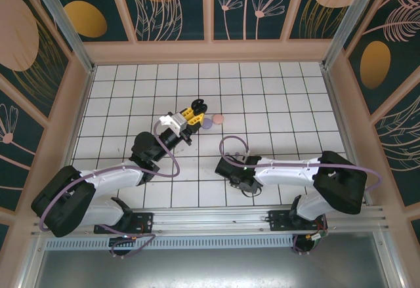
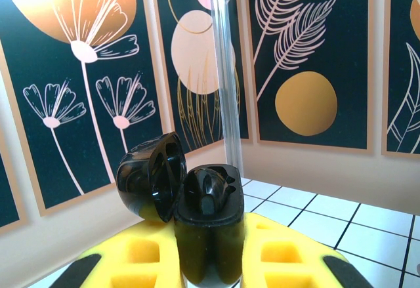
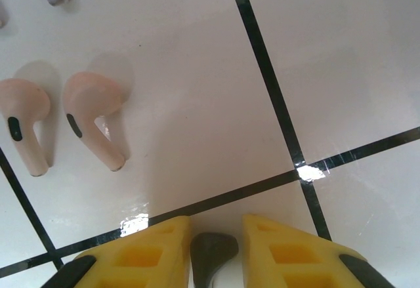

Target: Insert wireless bluetooth earbuds into charging case

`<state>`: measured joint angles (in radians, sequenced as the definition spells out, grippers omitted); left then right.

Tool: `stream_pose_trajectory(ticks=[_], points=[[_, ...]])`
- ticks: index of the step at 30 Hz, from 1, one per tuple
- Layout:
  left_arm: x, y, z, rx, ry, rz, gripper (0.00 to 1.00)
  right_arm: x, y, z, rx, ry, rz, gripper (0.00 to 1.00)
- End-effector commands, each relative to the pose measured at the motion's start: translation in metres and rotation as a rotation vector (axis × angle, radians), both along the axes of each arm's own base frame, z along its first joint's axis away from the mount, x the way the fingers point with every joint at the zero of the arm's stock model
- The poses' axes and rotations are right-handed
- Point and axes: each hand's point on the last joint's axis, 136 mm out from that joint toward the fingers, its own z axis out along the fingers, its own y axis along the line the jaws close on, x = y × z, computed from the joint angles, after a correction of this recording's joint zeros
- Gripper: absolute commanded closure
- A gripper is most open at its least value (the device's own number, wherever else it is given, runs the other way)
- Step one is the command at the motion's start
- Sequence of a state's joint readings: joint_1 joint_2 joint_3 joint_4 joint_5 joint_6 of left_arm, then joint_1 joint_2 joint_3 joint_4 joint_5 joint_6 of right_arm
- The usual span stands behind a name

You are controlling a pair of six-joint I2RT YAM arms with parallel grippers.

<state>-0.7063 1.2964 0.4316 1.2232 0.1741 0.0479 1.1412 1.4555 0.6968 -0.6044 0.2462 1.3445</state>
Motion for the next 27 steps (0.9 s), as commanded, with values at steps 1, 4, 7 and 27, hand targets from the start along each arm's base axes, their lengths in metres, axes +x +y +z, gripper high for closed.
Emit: stream_pose_trajectory(ticks=[1, 4, 7, 27], points=[[-0.003, 0.000, 0.011, -0.037, -0.025, -0.012, 1.00, -0.003, 0.026, -0.004, 0.092, 0.023, 0.001, 0.77], [-0.003, 0.001, 0.012, -0.040, -0.024, -0.012, 1.00, -0.002, 0.027, -0.003, 0.095, 0.015, -0.001, 0.79], [-0.003, 0.000, 0.011, -0.038, -0.021, -0.013, 1.00, 0.000, 0.026, -0.001, 0.100, 0.002, -0.003, 0.80], [-0.007, -0.008, 0.022, -0.013, -0.033, -0.058, 1.00, 0.074, 0.028, 0.130, 0.220, -0.389, 0.049, 0.82]])
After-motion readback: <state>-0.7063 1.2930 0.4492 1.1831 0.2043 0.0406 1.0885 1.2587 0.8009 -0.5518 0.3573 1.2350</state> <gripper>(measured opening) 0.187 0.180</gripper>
